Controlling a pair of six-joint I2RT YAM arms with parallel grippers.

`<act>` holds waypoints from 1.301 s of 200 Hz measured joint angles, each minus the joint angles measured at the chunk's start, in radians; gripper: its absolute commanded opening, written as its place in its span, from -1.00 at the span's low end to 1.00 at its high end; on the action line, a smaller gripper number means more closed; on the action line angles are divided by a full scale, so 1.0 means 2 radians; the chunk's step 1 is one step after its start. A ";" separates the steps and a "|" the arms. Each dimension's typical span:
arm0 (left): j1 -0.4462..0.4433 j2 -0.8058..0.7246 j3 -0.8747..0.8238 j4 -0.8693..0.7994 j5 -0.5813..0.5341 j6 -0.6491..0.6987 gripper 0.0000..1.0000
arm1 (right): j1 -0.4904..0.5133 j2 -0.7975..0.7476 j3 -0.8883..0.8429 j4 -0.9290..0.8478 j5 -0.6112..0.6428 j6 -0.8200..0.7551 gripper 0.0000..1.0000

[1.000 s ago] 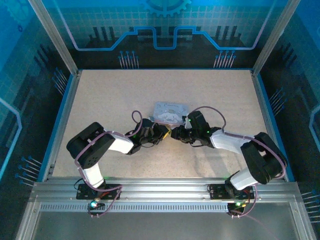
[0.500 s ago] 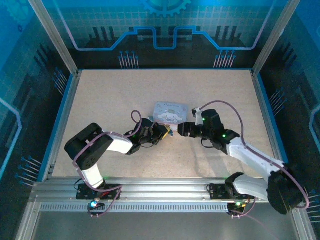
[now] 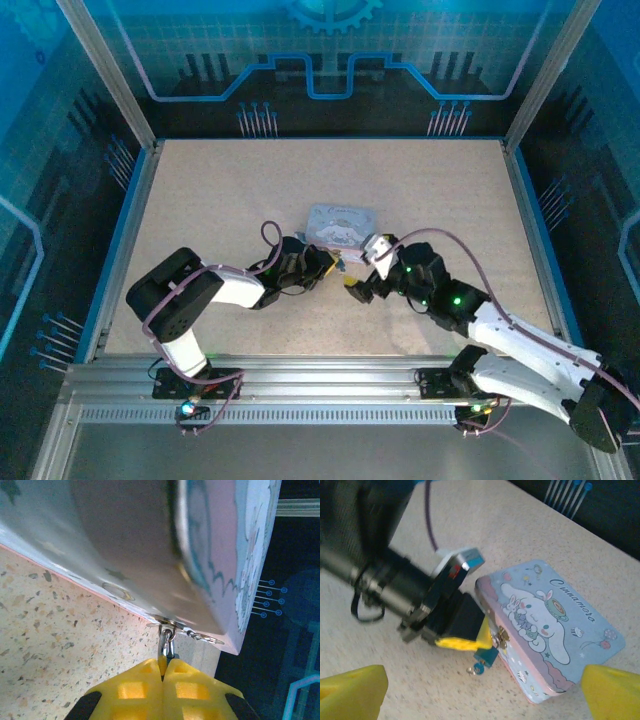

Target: Unlock the padlock with the key

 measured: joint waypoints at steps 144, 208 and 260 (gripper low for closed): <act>0.000 -0.005 -0.003 -0.004 0.000 -0.010 -1.00 | 0.061 0.126 -0.026 0.050 0.115 -0.239 1.00; 0.000 -0.005 -0.003 -0.002 0.000 -0.021 -1.00 | 0.060 0.212 -0.022 0.092 0.111 -0.255 0.57; 0.000 -0.005 -0.003 0.002 0.000 -0.028 -1.00 | 0.056 0.247 -0.001 0.107 0.102 -0.254 -0.04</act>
